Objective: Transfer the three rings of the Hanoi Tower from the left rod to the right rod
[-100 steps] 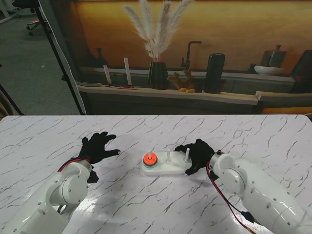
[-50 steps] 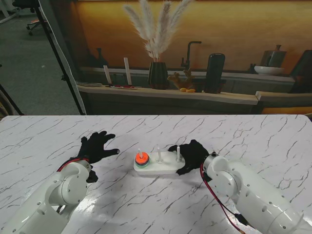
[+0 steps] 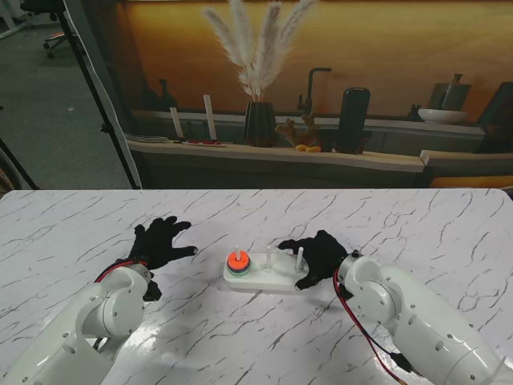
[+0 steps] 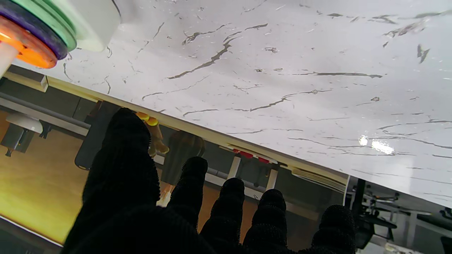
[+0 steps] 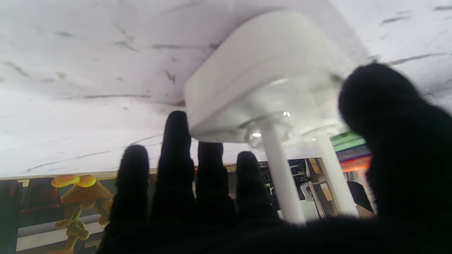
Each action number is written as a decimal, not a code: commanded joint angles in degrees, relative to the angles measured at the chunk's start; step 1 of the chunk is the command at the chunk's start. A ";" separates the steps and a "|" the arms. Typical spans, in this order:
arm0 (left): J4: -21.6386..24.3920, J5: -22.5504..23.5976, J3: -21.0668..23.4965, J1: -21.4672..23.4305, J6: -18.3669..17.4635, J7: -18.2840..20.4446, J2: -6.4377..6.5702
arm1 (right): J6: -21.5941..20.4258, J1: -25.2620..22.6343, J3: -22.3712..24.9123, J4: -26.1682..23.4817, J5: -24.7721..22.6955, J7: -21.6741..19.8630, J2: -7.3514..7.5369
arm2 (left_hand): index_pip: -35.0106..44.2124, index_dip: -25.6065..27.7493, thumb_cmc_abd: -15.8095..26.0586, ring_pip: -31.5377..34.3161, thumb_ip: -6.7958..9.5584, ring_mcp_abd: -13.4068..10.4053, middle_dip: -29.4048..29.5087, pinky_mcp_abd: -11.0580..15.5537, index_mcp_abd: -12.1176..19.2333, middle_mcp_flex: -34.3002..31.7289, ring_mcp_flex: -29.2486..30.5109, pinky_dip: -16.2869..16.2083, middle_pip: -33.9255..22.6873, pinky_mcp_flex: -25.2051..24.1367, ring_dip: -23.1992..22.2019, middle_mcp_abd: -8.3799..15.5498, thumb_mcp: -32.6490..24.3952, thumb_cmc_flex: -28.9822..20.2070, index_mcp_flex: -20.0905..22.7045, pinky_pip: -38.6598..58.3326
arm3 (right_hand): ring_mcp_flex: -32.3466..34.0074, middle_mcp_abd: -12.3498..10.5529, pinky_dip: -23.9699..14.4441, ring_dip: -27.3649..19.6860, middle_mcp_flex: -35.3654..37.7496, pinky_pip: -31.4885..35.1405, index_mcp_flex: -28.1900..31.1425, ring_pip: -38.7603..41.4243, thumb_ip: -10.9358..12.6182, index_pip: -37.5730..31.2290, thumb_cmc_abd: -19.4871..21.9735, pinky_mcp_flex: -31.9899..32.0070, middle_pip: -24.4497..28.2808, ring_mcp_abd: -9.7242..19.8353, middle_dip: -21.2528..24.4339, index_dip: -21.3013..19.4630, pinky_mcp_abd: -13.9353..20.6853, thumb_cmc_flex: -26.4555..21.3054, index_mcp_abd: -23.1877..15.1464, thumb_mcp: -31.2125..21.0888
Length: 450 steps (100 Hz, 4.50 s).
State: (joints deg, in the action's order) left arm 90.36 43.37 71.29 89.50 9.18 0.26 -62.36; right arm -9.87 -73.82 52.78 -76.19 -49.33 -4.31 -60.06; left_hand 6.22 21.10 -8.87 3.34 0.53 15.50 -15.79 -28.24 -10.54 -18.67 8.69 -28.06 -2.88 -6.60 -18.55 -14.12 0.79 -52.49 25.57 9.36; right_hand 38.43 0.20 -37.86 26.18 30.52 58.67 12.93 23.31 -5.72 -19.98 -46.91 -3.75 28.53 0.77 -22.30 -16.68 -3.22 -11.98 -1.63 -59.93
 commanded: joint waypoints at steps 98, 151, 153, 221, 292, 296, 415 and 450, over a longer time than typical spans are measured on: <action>-2.57 -2.19 -6.43 -4.38 -3.67 2.09 -0.05 | 1.78 -13.79 21.08 -10.46 -4.29 10.62 -1.41 | 0.05 1.02 -9.63 9.02 0.37 3.57 -2.36 -3.29 -1.27 -0.88 6.77 -16.44 -0.46 2.57 -12.02 -1.82 -0.83 -1.09 -2.58 39.12 | -0.75 0.30 0.18 -0.10 -1.27 -2.10 -1.16 -1.53 -1.65 -0.14 4.36 1.44 -0.98 -1.18 0.88 -2.63 -20.10 2.93 -1.63 3.45; -1.72 -4.87 -12.02 -6.60 -2.40 4.66 -0.06 | 4.24 -15.64 25.07 -10.28 -3.52 10.78 -1.62 | 1.92 6.02 -14.25 19.45 1.16 3.44 -6.97 -2.69 0.91 1.99 5.92 -21.03 -0.85 4.13 -27.08 -1.77 -5.81 -3.68 -3.34 53.09 | -0.34 0.43 0.82 -0.01 -0.43 -1.62 -0.82 -1.02 0.04 -1.98 8.60 1.23 -0.61 -1.23 0.89 -1.35 -19.80 0.39 -0.98 8.20; -1.59 -4.96 -12.05 -6.53 -2.27 4.81 -0.04 | 4.29 -15.63 25.08 -10.26 -3.49 10.67 -1.61 | 1.89 6.04 -14.35 19.22 1.19 3.36 -6.87 -2.64 0.89 2.27 5.71 -20.87 -0.71 3.88 -26.98 -1.85 -5.94 -3.86 -3.33 52.77 | -0.30 0.49 0.84 -0.01 -0.39 -1.59 -0.84 -0.99 0.10 -2.01 8.75 1.21 -0.59 -1.25 0.90 -1.32 -19.81 0.34 -0.98 8.37; 0.66 -6.09 -10.56 -5.33 -2.86 10.27 0.99 | 5.24 -14.71 23.79 -9.20 -1.97 8.82 -1.55 | -0.42 4.50 -15.71 14.76 1.40 3.14 -4.75 -2.52 -0.33 5.99 4.06 -18.72 0.53 2.36 -24.33 -2.23 -7.60 -3.86 -5.92 47.30 | 0.16 0.55 1.42 0.07 0.24 -1.02 -0.07 -0.36 2.69 -3.29 13.02 1.06 -0.36 -1.14 1.00 -0.68 -19.55 -1.51 -0.89 15.74; -1.54 -6.29 -13.76 -7.11 -2.58 8.56 0.59 | 5.71 -15.50 24.71 -9.51 -1.57 8.27 -1.55 | 1.42 5.48 -16.81 19.25 1.42 2.67 -5.61 -2.11 -0.78 3.84 6.32 -22.73 -0.41 5.29 -28.39 -2.39 -13.28 -5.50 -4.12 53.79 | 0.57 0.54 1.59 0.17 0.66 -0.56 0.17 0.13 3.72 -3.66 11.99 0.84 -0.16 -1.29 0.99 -0.56 -19.33 -0.59 -0.82 15.37; -1.66 -6.28 -13.88 -7.16 -2.50 8.33 0.53 | 5.70 -15.49 24.73 -9.51 -1.46 8.22 -1.56 | 1.75 5.82 -16.36 19.74 1.19 2.68 -5.75 -1.99 -0.58 3.56 6.38 -23.01 -0.52 5.39 -28.75 -2.44 -13.40 -5.98 -3.92 54.52 | 0.57 0.64 1.60 0.17 0.70 -0.56 0.18 0.15 3.69 -3.67 12.08 0.86 -0.14 -1.22 0.99 -0.55 -19.36 -0.58 -0.85 15.24; -0.80 -9.91 -14.00 -7.00 -1.02 8.41 0.10 | 6.35 -15.83 24.87 -9.30 -1.32 7.60 -1.49 | 2.52 6.87 -11.47 20.46 2.76 2.99 -5.52 -2.34 -0.20 2.76 6.58 -20.62 -0.46 4.72 -28.17 -2.55 -3.29 -9.72 -2.62 53.99 | 0.76 0.65 1.68 0.30 0.93 0.14 0.64 0.84 3.58 -4.29 13.96 0.51 0.31 -1.19 0.93 -0.61 -19.04 -2.29 -0.82 16.43; -1.02 -9.29 -14.63 -7.39 -0.88 8.26 0.12 | 6.56 -16.07 25.01 -9.20 -0.86 7.37 -1.52 | 2.65 7.00 -12.30 21.67 3.06 2.84 -5.72 -2.31 0.23 2.23 7.64 -21.79 -0.76 6.08 -29.07 -2.64 -5.44 -11.41 -2.38 55.90 | 0.76 0.65 1.71 0.30 0.94 0.41 0.80 1.03 3.64 -4.45 14.28 0.38 0.39 -1.15 0.96 -0.65 -18.92 -2.52 -0.69 16.64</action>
State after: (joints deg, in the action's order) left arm 89.47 33.92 56.88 82.02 9.09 7.78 -62.07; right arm -3.45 -89.38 77.93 -85.44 -50.39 3.11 -61.27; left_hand 9.21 28.28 -19.47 24.66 1.15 18.61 -21.79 -29.61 -10.47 -17.04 16.34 -49.01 -4.14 -0.86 -46.86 -16.01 -3.30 -62.35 24.35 64.13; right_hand 38.51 0.96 -36.51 26.18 30.15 57.96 13.20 23.30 -3.58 -24.50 -33.79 -3.67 28.31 -1.04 -21.41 -18.20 -3.29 -13.90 -2.25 -44.29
